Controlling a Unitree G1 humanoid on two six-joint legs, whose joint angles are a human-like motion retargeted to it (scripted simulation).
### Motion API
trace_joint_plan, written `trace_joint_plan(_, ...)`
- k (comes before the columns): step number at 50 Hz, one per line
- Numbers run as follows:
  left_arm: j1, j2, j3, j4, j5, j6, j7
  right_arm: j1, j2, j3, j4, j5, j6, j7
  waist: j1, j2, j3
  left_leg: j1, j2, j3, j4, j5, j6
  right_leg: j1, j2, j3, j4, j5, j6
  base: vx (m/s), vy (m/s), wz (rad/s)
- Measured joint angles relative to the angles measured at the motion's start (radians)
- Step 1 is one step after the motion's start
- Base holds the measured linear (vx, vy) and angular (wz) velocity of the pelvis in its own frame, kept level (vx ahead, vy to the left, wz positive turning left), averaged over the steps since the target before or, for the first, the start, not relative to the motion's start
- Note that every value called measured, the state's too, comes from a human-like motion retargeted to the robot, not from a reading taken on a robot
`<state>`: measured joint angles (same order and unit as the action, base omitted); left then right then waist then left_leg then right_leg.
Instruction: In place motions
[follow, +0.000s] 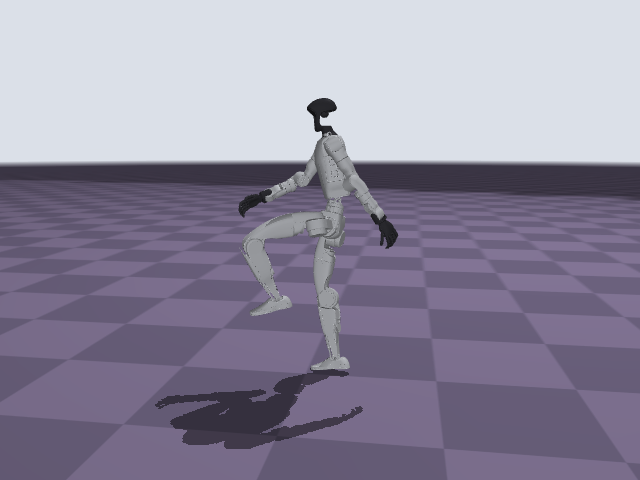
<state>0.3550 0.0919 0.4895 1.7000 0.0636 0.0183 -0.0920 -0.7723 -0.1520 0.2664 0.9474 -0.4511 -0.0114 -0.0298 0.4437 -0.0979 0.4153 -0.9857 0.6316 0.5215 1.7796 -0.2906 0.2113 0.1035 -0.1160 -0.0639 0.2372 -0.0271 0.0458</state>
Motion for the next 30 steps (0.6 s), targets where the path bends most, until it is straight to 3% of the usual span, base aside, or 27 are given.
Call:
trace_joint_plan(3,0.137,0.047,0.035,0.000,-0.005,0.010,0.034,-0.056,-0.061,0.009,-0.133,-0.040,-0.068,-0.147,0.126,-0.078,-0.033,-0.068,-0.051,0.096,-0.055,-0.101,0.047,-0.094,-0.087,0.024,0.046,0.000,-0.025,0.41,0.16,-0.68)
trace_joint_plan(6,0.228,0.096,0.056,0.000,-0.106,0.018,0.085,-0.033,-0.063,-0.034,-0.173,-0.052,-0.107,-0.153,0.143,-0.112,-0.149,-0.054,-0.073,0.122,-0.087,-0.083,0.036,-0.139,-0.090,0.019,0.039,-0.002,-0.020,0.44,0.17,0.63)
trace_joint_plan(8,0.209,0.089,0.090,0.000,-0.184,-0.007,0.115,-0.025,-0.032,-0.046,-0.193,-0.018,-0.118,-0.086,0.093,-0.085,-0.181,0.029,-0.065,0.085,-0.106,0.006,-0.030,-0.101,-0.043,-0.007,-0.001,0.002,-0.022,-0.07,-0.05,0.76)
trace_joint_plan(10,0.134,0.055,0.120,0.000,-0.232,-0.041,0.136,-0.017,0.012,-0.046,-0.205,0.027,-0.132,-0.030,0.007,-0.035,-0.189,0.151,-0.075,0.022,-0.160,0.125,-0.142,-0.041,0.012,-0.054,-0.057,0.011,-0.019,-0.25,-0.12,0.81)
trace_joint_plan(13,0.017,0.017,0.105,-0.007,-0.230,-0.067,0.132,0.069,0.076,-0.029,-0.161,0.077,-0.156,-0.043,-0.129,0.013,-0.253,0.410,-0.149,0.045,-0.374,0.216,-0.274,0.004,0.048,-0.138,-0.117,0.010,0.013,-0.07,0.07,1.19)
trace_joint_plan(15,-0.052,0.005,0.059,-0.025,-0.212,-0.074,0.115,0.169,0.091,-0.004,-0.119,0.107,-0.161,-0.055,-0.214,0.026,-0.321,0.589,-0.248,0.097,-0.602,0.229,-0.316,0.014,0.038,-0.205,-0.134,-0.003,0.054,0.18,0.19,1.46)
trace_joint_plan(18,-0.152,0.003,-0.090,-0.031,-0.189,-0.078,0.100,0.433,0.059,0.015,-0.097,0.151,-0.154,0.001,-0.317,0.040,-0.416,0.837,-0.512,0.032,-1.096,0.253,-0.362,0.042,0.024,-0.284,-0.116,-0.023,0.100,0.46,0.30,1.41)
trace_joint_plan(20,-0.240,0.012,-0.238,-0.031,-0.182,-0.070,0.090,0.661,0.026,-0.038,-0.095,0.176,-0.161,0.040,-0.329,0.048,-0.460,0.995,-0.671,-0.017,-1.418,-0.026,-0.379,0.061,0.024,-0.330,-0.062,0.013,0.123,0.47,0.28,1.18)
trace_joint_plan(21,-0.308,0.011,-0.304,-0.056,-0.171,-0.059,0.072,0.750,0.022,-0.086,-0.071,0.191,-0.162,0.036,-0.361,0.059,-0.469,1.047,-0.648,0.069,-1.507,-0.101,-0.343,0.049,0.017,-0.425,0.018,0.107,0.140,0.14,0.22,1.65)
trace_joint_plan(23,-0.458,0.000,-0.396,-0.142,-0.136,-0.045,0.020,0.857,0.017,-0.197,0.027,0.220,-0.154,0.007,-0.394,0.088,-0.456,1.056,-0.606,0.059,-1.612,-0.168,-0.293,-0.101,-0.040,-0.514,0.321,0.366,0.148,-0.26,0.21,1.71)
trace_joint_plan(25,-0.593,-0.010,-0.470,-0.279,-0.113,-0.066,-0.020,0.906,0.019,-0.304,0.173,0.261,-0.135,-0.051,-0.487,0.094,-0.386,1.038,-0.623,-0.099,-1.632,-0.185,-0.268,-0.397,-0.052,-0.329,0.698,0.494,0.117,-0.38,0.23,1.78)
trace_joint_plan(27,-0.739,0.026,-0.515,-0.429,-0.112,-0.086,-0.091,0.898,-0.016,-0.378,0.362,0.297,-0.126,-0.058,-0.514,0.094,-0.306,1.060,-0.675,-0.050,-1.657,-0.199,-0.205,-0.617,-0.207,-0.300,1.058,0.377,0.055,-0.36,0.54,0.73)
trace_joint_plan(28,-0.805,0.046,-0.510,-0.502,-0.092,-0.093,-0.116,0.878,-0.040,-0.395,0.477,0.301,-0.113,-0.039,-0.573,0.111,-0.267,1.049,-0.668,-0.092,-1.651,-0.195,-0.185,-0.720,-0.231,-0.272,1.177,0.349,0.068,-0.52,0.47,1.34)
trace_joint_plan(30,-0.920,0.085,-0.477,-0.609,-0.063,-0.099,-0.109,0.828,-0.095,-0.391,0.704,0.248,-0.050,0.013,-0.703,0.151,-0.200,1.015,-0.620,-0.123,-1.627,-0.186,-0.159,-0.906,-0.192,-0.245,1.320,0.290,0.070,-0.57,0.29,1.66)
